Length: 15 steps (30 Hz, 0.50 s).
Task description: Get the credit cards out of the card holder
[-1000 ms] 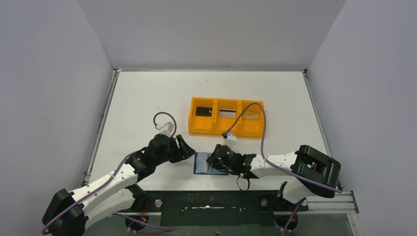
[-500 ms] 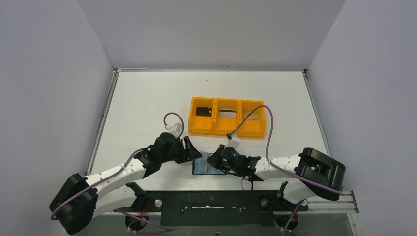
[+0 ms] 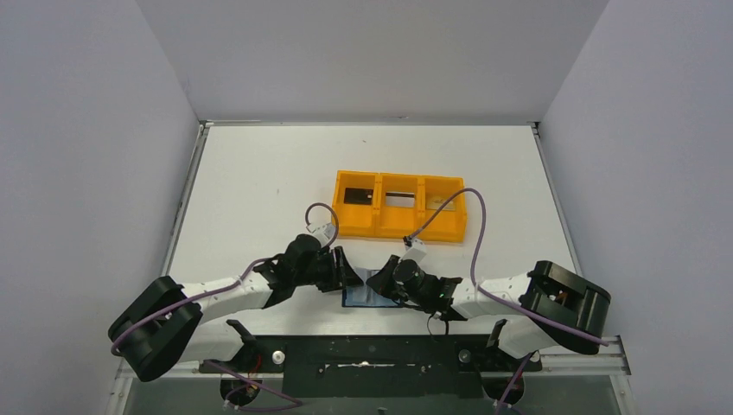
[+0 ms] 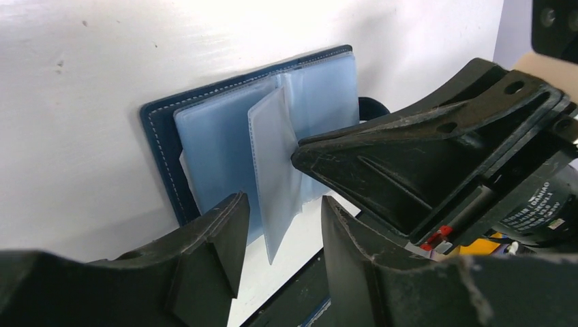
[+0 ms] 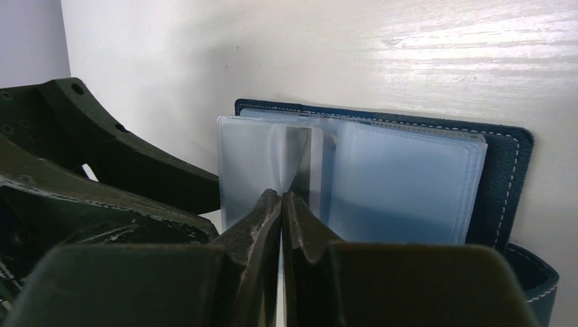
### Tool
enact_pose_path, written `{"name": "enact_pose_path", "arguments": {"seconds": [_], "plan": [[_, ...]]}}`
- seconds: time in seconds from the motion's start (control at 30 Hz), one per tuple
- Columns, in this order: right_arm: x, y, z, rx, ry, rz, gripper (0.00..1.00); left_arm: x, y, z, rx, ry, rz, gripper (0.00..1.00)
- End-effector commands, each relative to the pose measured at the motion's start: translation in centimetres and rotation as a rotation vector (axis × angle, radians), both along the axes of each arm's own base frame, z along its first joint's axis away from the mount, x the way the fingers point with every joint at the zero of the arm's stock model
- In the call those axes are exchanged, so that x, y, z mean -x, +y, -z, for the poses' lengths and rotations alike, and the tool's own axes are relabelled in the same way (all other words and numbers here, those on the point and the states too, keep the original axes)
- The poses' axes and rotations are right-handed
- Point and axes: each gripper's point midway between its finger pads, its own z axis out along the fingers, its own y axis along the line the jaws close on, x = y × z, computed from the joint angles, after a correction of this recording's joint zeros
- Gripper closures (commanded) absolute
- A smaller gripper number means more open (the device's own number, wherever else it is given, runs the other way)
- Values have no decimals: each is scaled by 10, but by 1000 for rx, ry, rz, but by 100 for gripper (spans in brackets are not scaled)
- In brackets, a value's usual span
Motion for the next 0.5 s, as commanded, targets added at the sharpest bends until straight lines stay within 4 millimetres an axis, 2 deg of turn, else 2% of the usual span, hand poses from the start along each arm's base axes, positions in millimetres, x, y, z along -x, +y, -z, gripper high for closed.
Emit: {"name": "enact_pose_path", "arguments": {"seconds": [0.0, 0.23, 0.47], "plan": [[-10, 8, -25, -91, -55, 23, 97, -6, -22, -22, 90, -55, 52, 59], [-10, 4, -25, -94, -56, 34, 96, -7, -22, -19, 88, -52, 41, 63], [-10, 3, -31, -109, -69, 41, 89, -6, -28, -14, 83, -36, 61, 81]]}}
